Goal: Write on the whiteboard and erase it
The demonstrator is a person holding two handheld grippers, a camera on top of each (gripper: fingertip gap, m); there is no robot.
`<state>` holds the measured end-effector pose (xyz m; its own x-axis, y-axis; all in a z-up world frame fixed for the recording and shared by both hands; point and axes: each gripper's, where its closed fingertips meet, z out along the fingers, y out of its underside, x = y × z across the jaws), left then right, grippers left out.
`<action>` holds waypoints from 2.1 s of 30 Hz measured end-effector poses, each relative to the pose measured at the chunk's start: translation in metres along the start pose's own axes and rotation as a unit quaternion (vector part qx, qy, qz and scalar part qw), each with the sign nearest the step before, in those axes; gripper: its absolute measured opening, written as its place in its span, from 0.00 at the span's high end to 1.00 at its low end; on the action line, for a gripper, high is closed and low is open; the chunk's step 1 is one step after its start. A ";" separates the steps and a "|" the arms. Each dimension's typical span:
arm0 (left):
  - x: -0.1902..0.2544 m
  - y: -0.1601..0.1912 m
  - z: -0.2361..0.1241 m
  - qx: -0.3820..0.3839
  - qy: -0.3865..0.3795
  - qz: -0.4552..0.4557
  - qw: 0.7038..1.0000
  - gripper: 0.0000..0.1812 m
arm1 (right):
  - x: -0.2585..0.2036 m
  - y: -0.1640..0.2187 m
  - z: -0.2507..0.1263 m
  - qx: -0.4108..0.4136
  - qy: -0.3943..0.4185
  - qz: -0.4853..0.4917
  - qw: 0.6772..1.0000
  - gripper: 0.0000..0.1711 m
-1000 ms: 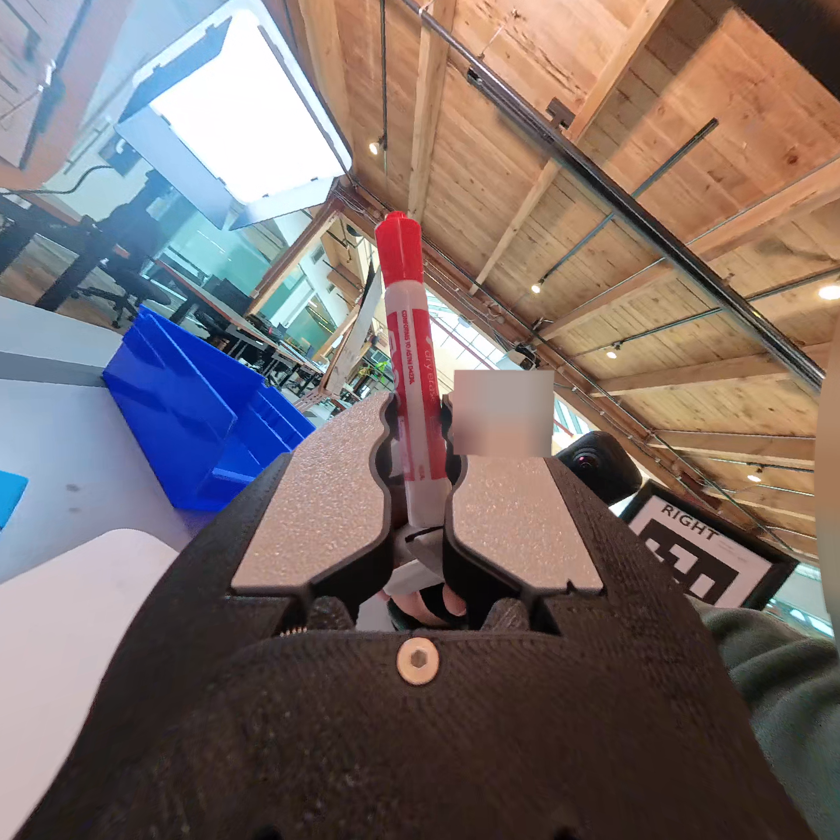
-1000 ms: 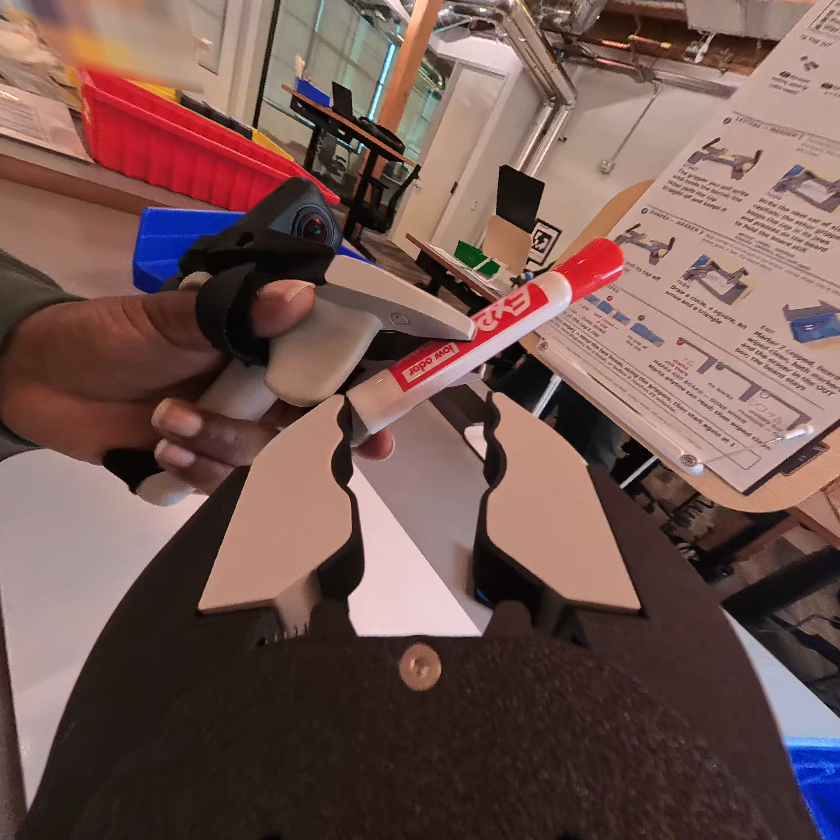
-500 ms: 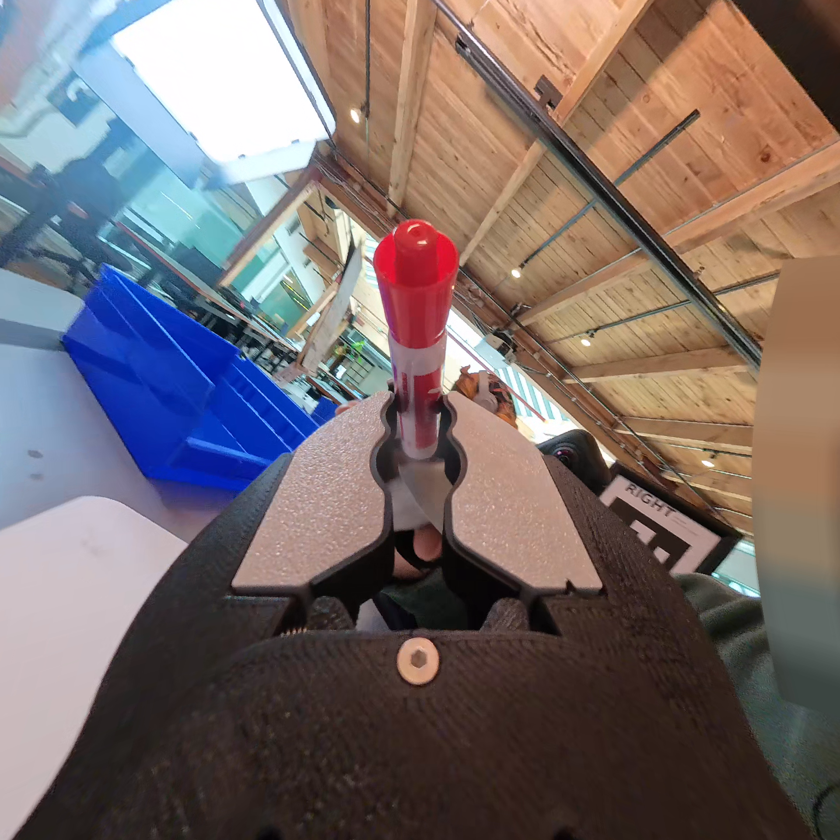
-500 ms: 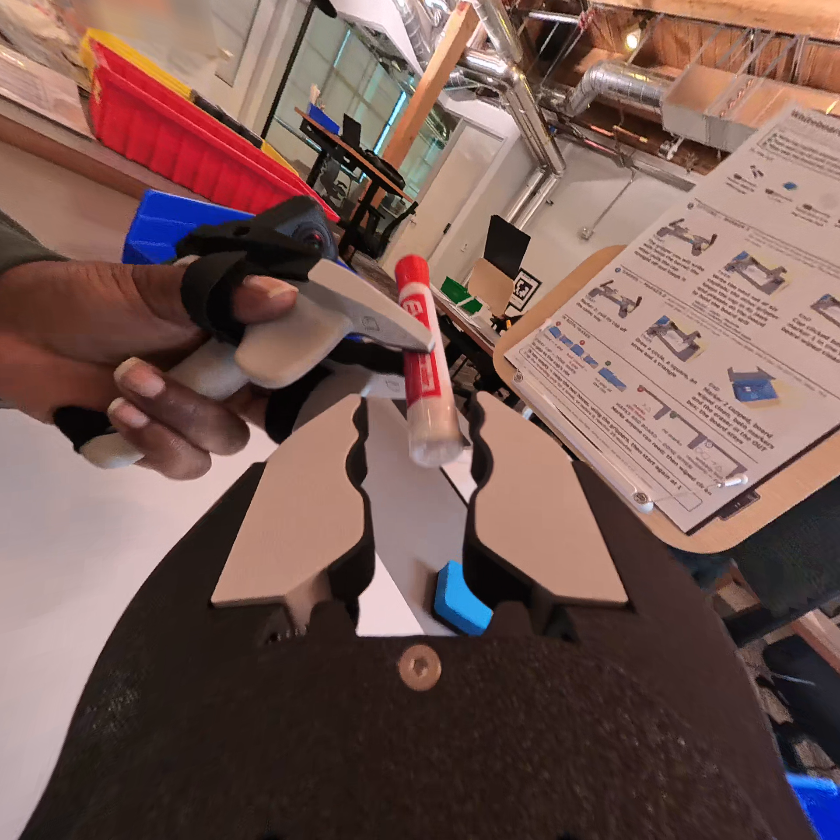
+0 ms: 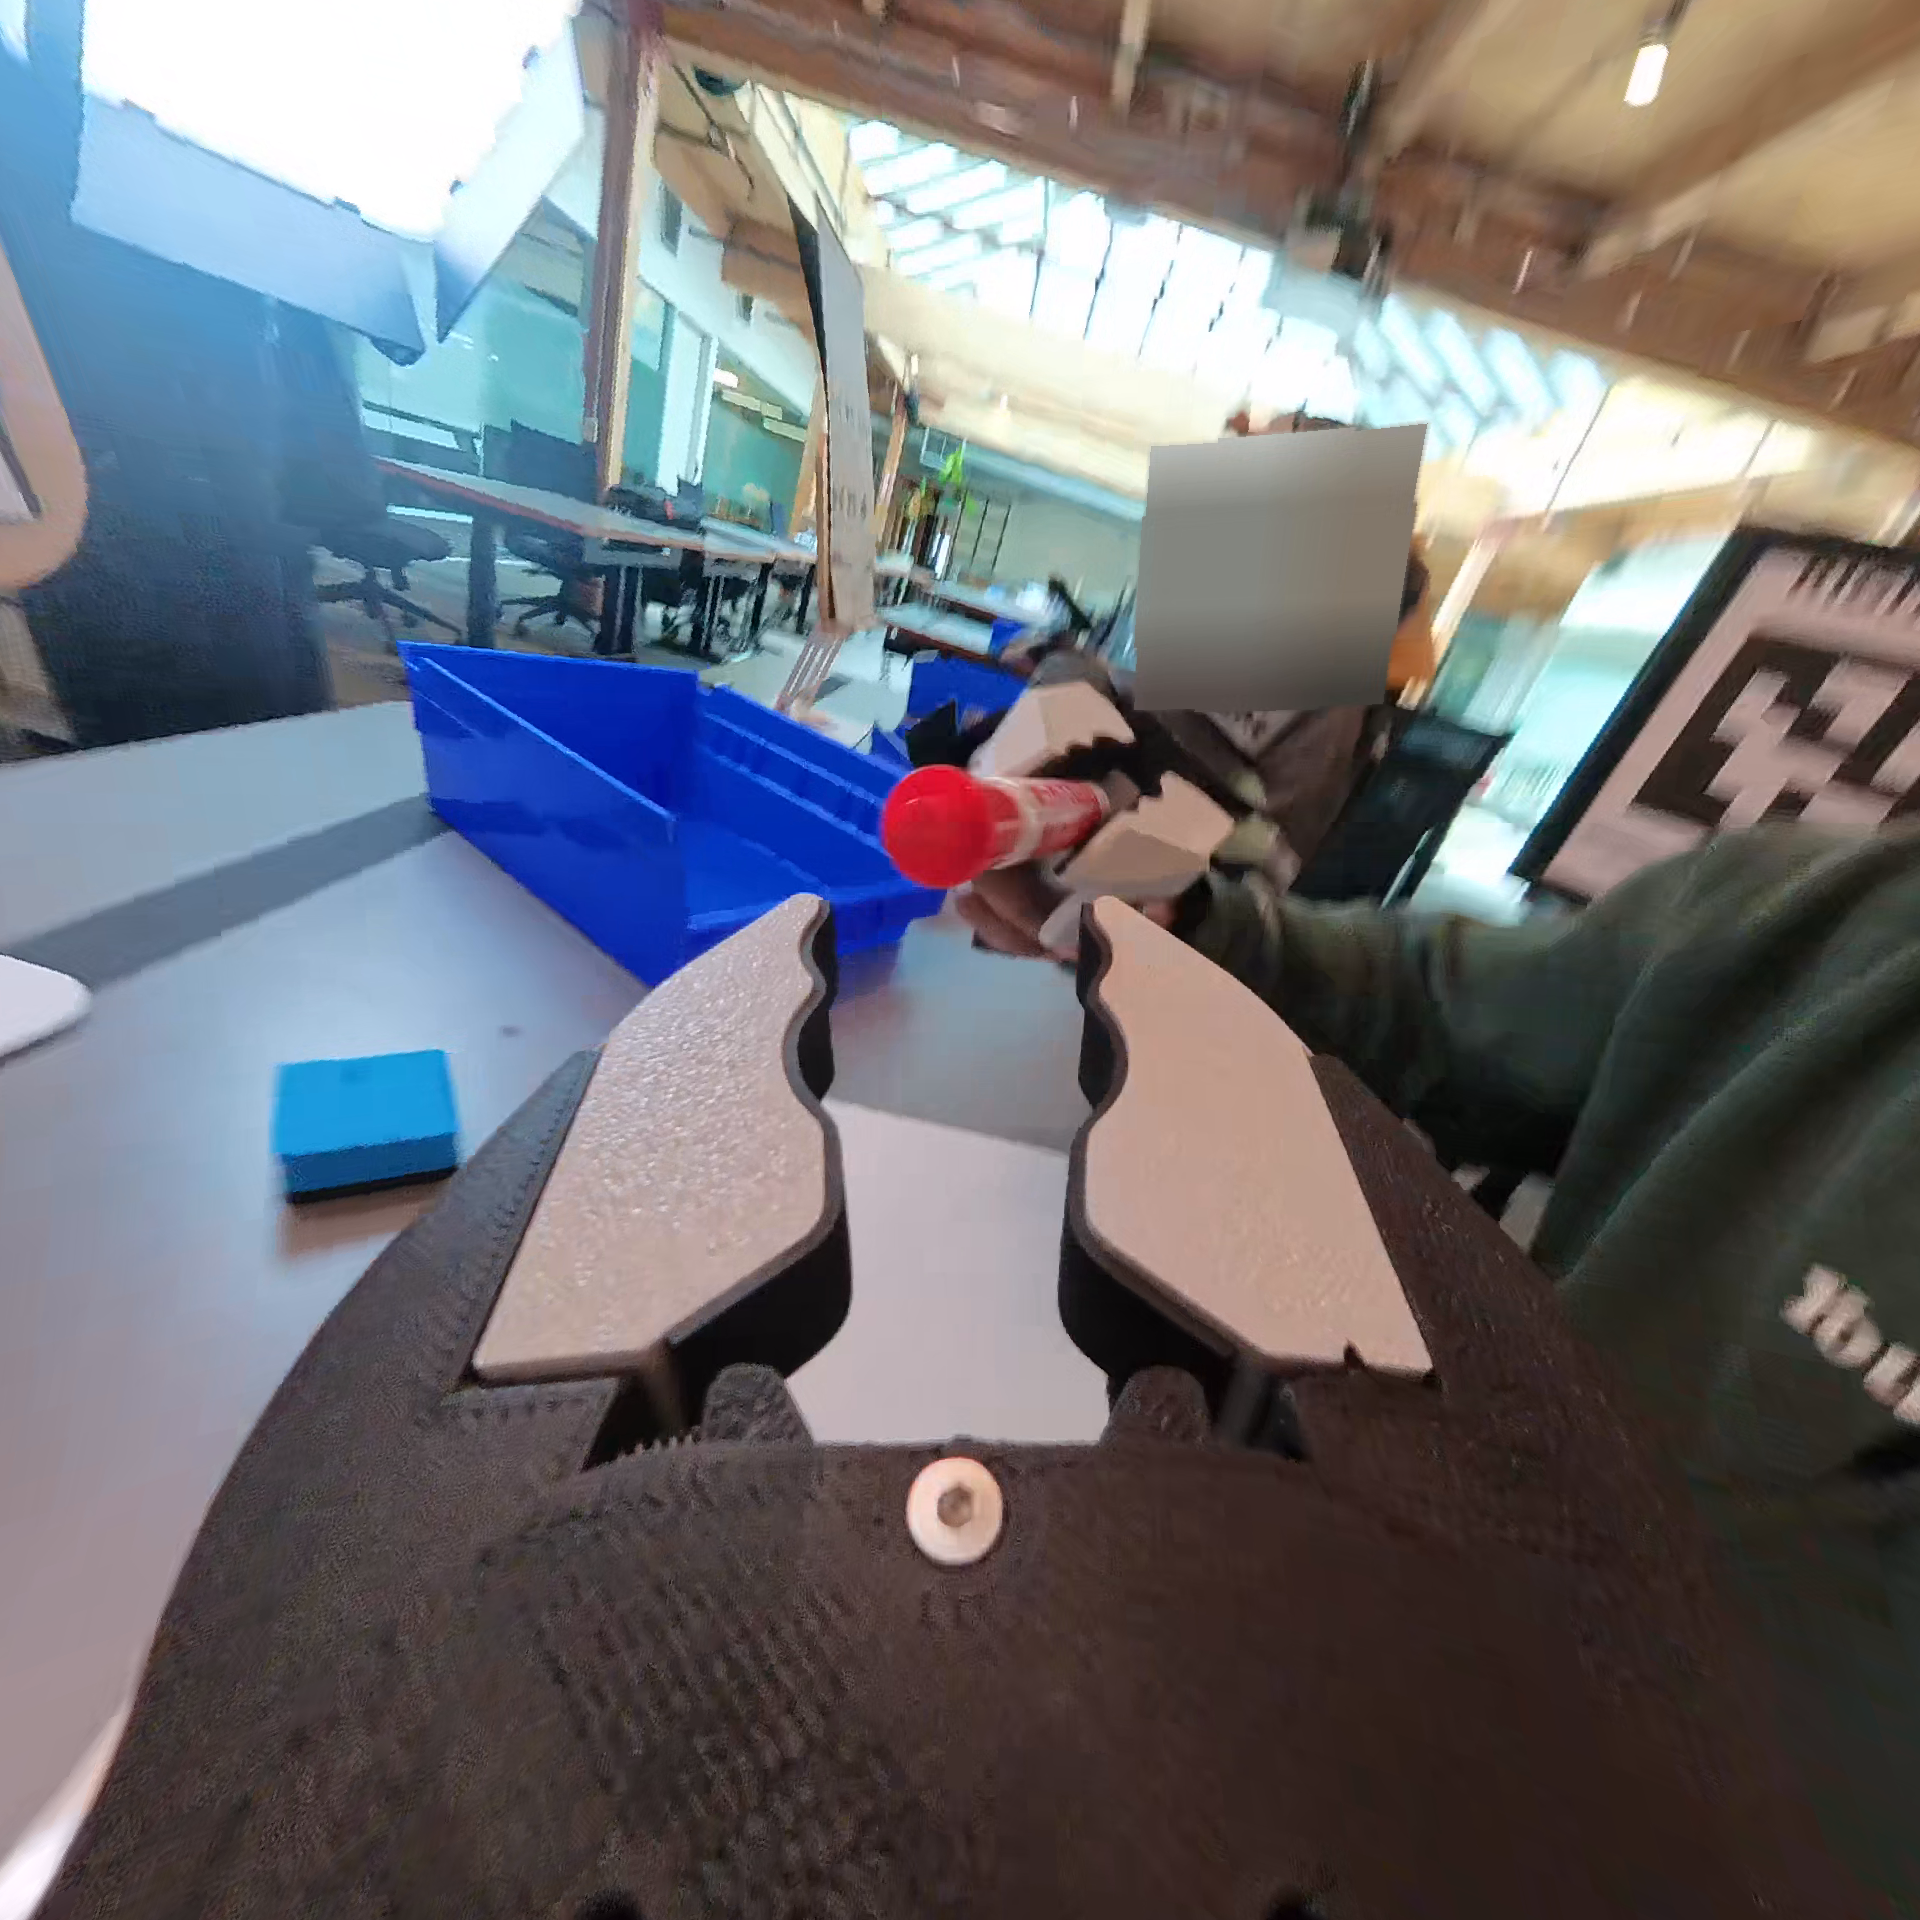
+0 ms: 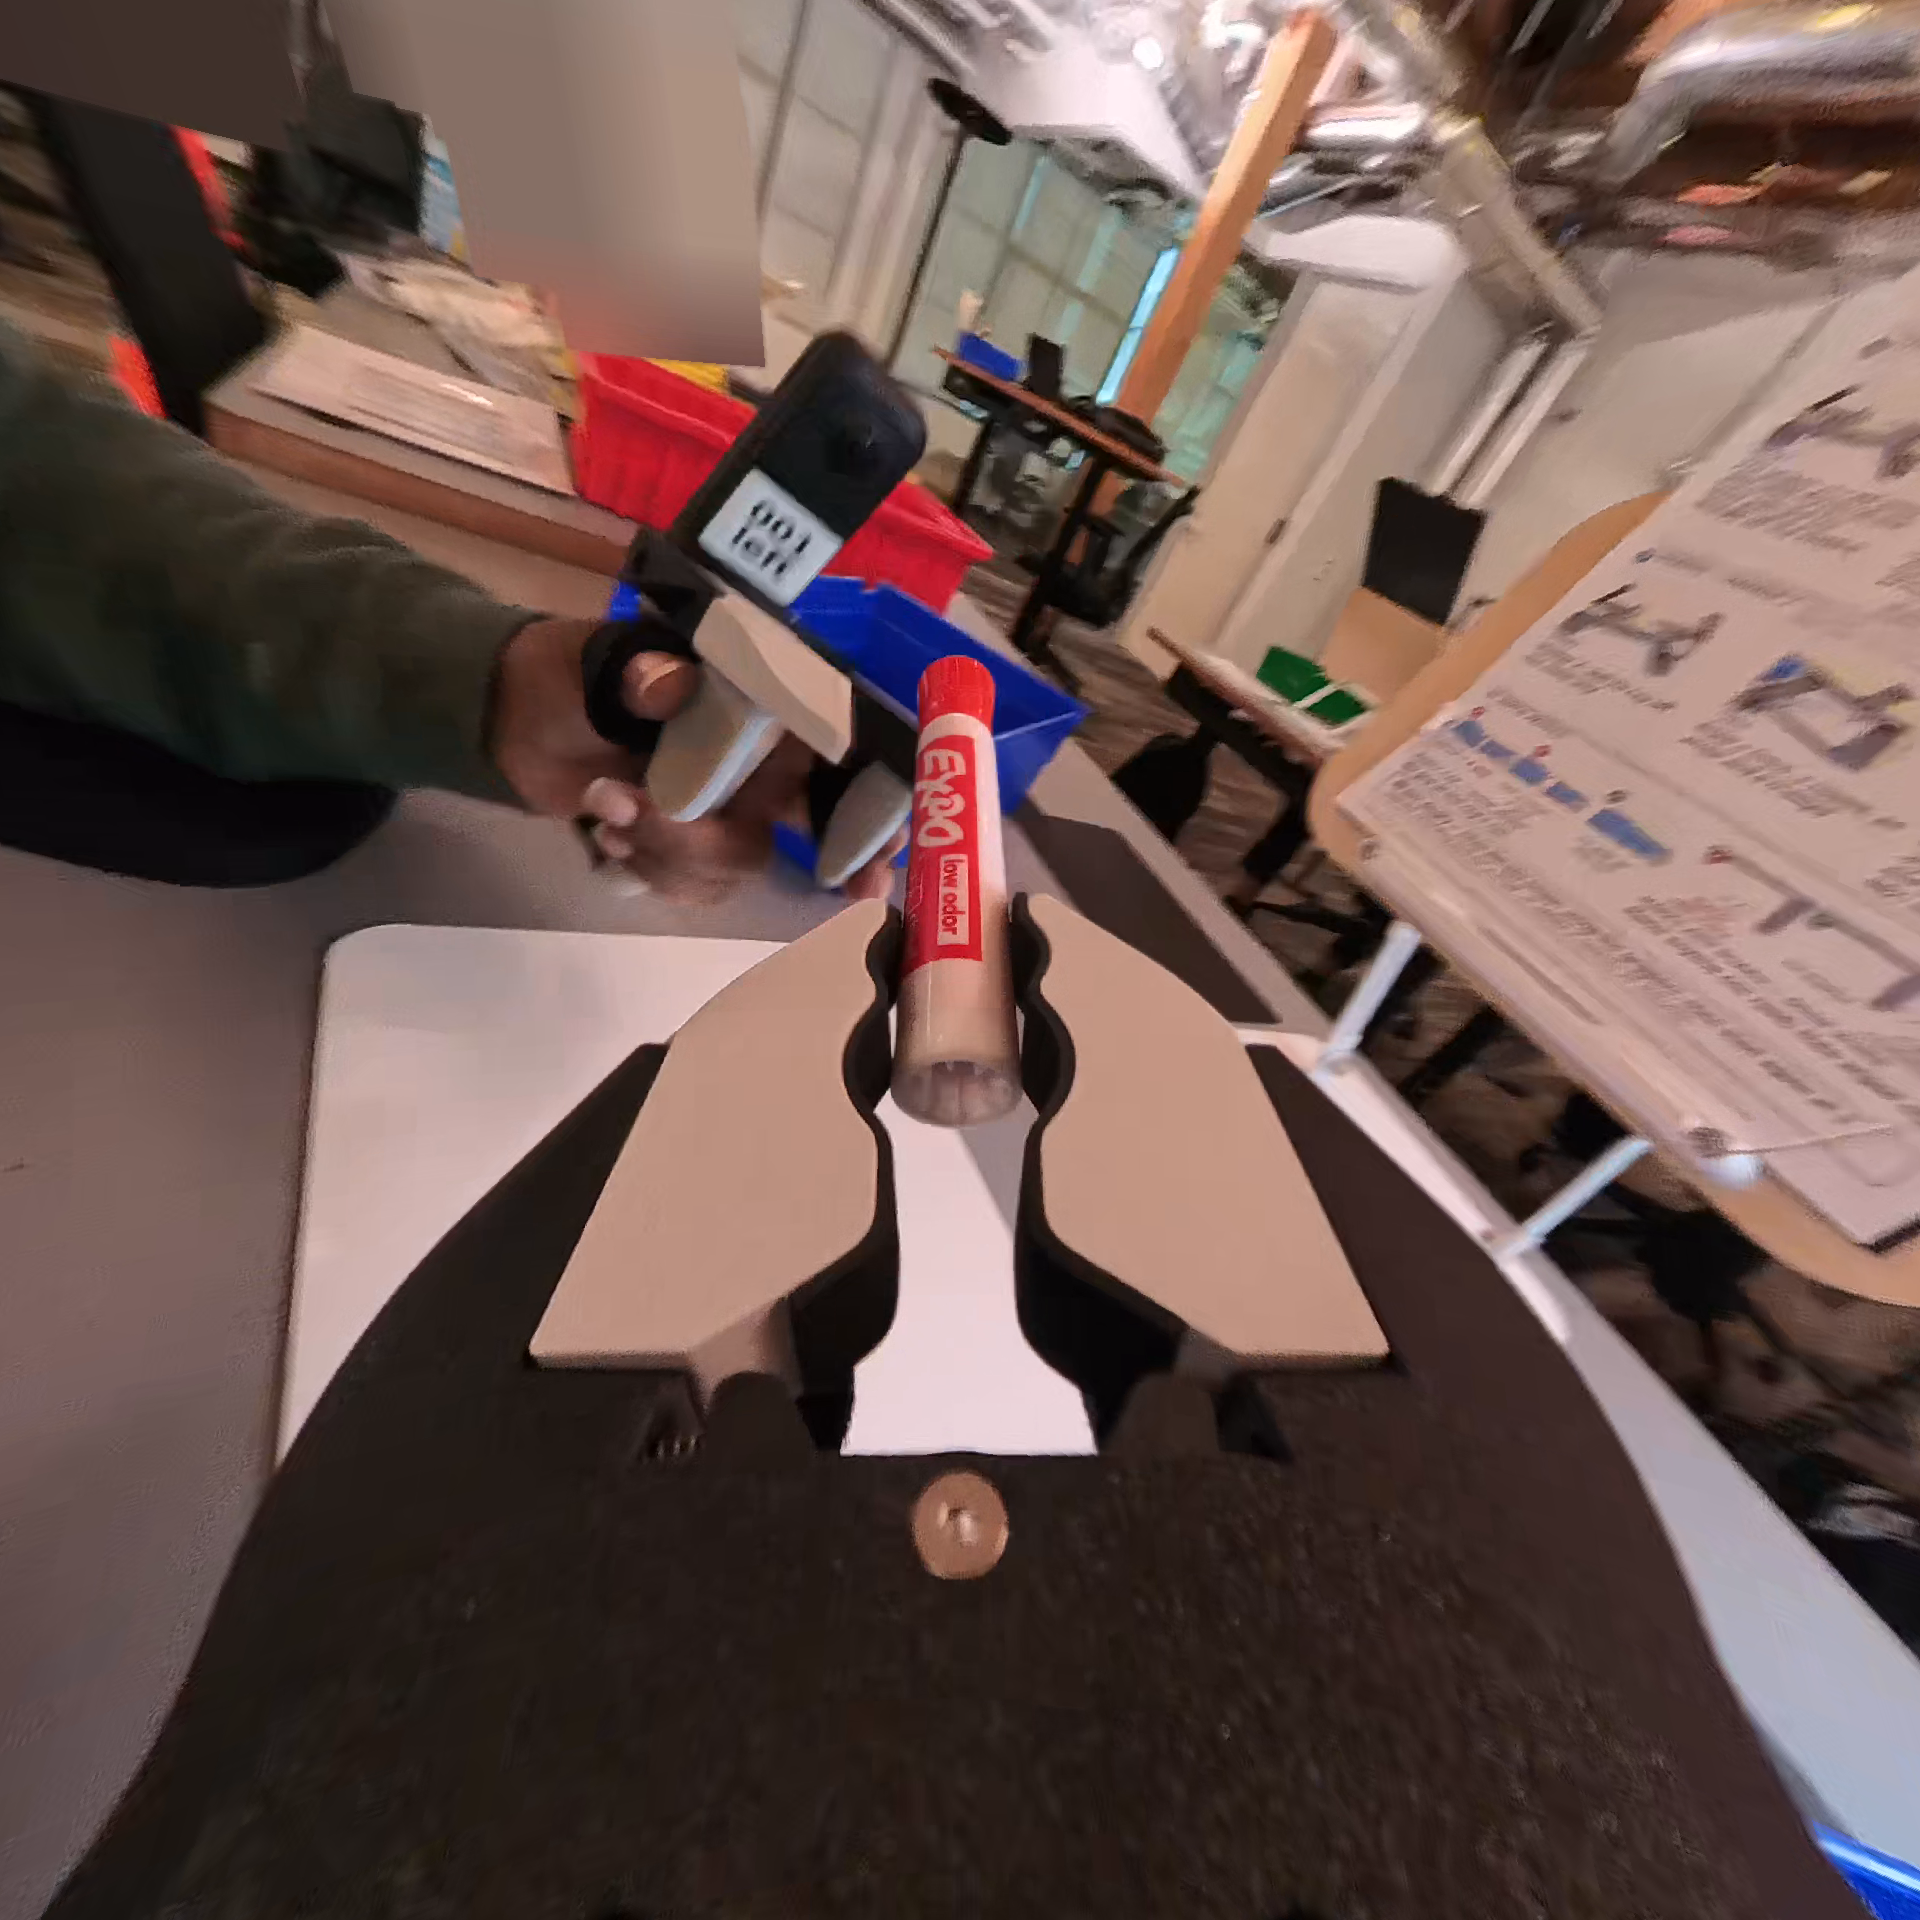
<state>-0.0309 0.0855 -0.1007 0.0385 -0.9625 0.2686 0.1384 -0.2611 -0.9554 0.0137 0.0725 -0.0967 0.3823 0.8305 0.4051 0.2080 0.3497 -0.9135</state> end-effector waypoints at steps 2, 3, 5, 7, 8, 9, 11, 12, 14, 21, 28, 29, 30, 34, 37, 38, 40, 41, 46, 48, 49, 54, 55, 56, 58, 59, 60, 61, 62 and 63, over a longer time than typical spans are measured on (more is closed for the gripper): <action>0.003 0.008 -0.003 -0.061 -0.020 0.092 0.994 0.75 | -0.004 0.006 0.000 -0.006 -0.031 0.022 0.999 0.88; 0.003 0.013 -0.005 -0.091 -0.035 0.140 0.985 0.76 | -0.009 0.010 0.000 -0.012 -0.059 0.036 0.998 0.88; 0.004 0.024 -0.009 -0.140 -0.052 0.213 0.966 0.79 | -0.014 0.015 0.000 -0.013 -0.092 0.061 0.994 0.88; 0.004 0.034 -0.014 -0.169 -0.067 0.257 0.949 0.84 | -0.021 0.022 0.000 -0.022 -0.132 0.083 0.988 0.88; 0.004 0.036 -0.016 -0.171 -0.073 0.269 0.945 0.85 | -0.024 0.026 0.000 -0.028 -0.144 0.090 0.985 0.88; 0.006 0.038 -0.018 -0.173 -0.072 0.271 0.944 0.86 | -0.026 0.030 0.000 -0.033 -0.153 0.095 0.983 0.88; 0.005 0.046 -0.020 -0.190 -0.068 0.266 0.943 0.86 | -0.030 0.036 0.001 -0.042 -0.168 0.103 0.979 0.88; 0.006 0.048 -0.022 -0.193 -0.066 0.267 0.942 0.86 | -0.032 0.039 0.002 -0.049 -0.175 0.106 0.978 0.88; 0.008 0.050 -0.023 -0.193 -0.060 0.270 0.941 0.85 | -0.036 0.044 0.002 -0.060 -0.187 0.108 0.975 0.88; 0.010 0.066 -0.023 -0.226 -0.042 0.274 0.934 0.89 | -0.044 0.050 0.003 -0.069 -0.214 0.126 0.966 0.88; 0.014 0.056 -0.015 -0.153 -0.024 0.166 0.974 0.90 | -0.029 0.028 0.001 0.009 -0.195 0.189 0.963 0.87; 0.015 0.053 -0.014 -0.129 -0.015 0.130 0.983 0.90 | -0.025 0.023 0.001 0.024 -0.185 0.198 0.962 0.87; 0.016 0.048 -0.014 -0.104 -0.002 0.093 0.990 0.90 | -0.022 0.020 0.002 0.033 -0.175 0.203 0.963 0.87; 0.012 0.044 -0.019 -0.085 0.010 0.056 0.995 0.90 | -0.015 0.017 0.002 0.038 -0.146 0.200 0.968 0.81; 0.014 0.043 -0.019 -0.086 0.013 0.061 0.994 0.90 | -0.017 0.020 0.003 0.025 -0.148 0.192 0.970 0.79; 0.015 0.043 -0.019 -0.086 0.015 0.061 0.994 0.90 | -0.019 0.022 0.003 0.020 -0.151 0.185 0.971 0.79; 0.016 0.042 -0.019 -0.081 0.022 0.049 0.995 0.90 | -0.025 0.026 0.006 0.005 -0.156 0.171 0.973 0.78; 0.016 0.043 -0.019 -0.082 0.024 0.043 0.995 0.90 | -0.028 0.027 0.008 0.000 -0.155 0.162 0.975 0.78; 0.020 0.042 -0.017 -0.074 0.037 0.028 0.996 0.90 | -0.036 0.026 0.009 -0.007 -0.152 0.123 0.981 0.86; 0.021 0.041 -0.017 -0.073 0.039 0.027 0.996 0.90 | -0.040 0.025 0.008 -0.013 -0.162 0.119 0.980 0.88; 0.021 0.041 -0.017 -0.072 0.040 0.026 0.996 0.90 | -0.041 0.025 0.008 -0.015 -0.163 0.115 0.980 0.88; 0.023 0.049 -0.018 -0.105 0.041 0.072 0.991 0.90 | -0.045 0.026 0.006 -0.026 -0.176 0.112 0.978 0.89; 0.022 0.052 -0.019 -0.121 0.034 0.098 0.987 0.89 | -0.046 0.027 0.006 -0.031 -0.182 0.115 0.976 0.89; 0.022 0.055 -0.019 -0.137 0.025 0.129 0.982 0.89 | -0.047 0.028 0.006 -0.035 -0.187 0.123 0.974 0.89; 0.022 0.063 -0.019 -0.169 0.015 0.179 0.969 0.88 | -0.049 0.030 0.005 -0.041 -0.202 0.139 0.969 0.89; 0.021 0.067 -0.019 -0.184 0.007 0.199 0.962 0.87 | -0.049 0.032 0.005 -0.045 -0.206 0.144 0.967 0.89; 0.020 0.070 -0.019 -0.195 0.000 0.217 0.957 0.87 | -0.050 0.035 0.005 -0.053 -0.209 0.145 0.966 0.89; 0.019 0.072 -0.019 -0.204 -0.003 0.228 0.952 0.87 | -0.051 0.039 0.005 -0.064 -0.212 0.143 0.965 0.89; 0.018 0.076 -0.019 -0.216 -0.006 0.237 0.947 0.88 | -0.053 0.042 0.006 -0.071 -0.213 0.140 0.964 0.89; 0.016 0.081 -0.019 -0.229 -0.012 0.250 0.941 0.88 | -0.055 0.044 0.006 -0.077 -0.216 0.140 0.963 0.89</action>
<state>-0.0378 0.0474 -0.1758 0.0083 -0.9730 -0.2306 -0.3441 0.2137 -0.9143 -0.0039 0.0452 -0.1591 0.0388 0.9975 0.0591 0.2957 0.0450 -0.9542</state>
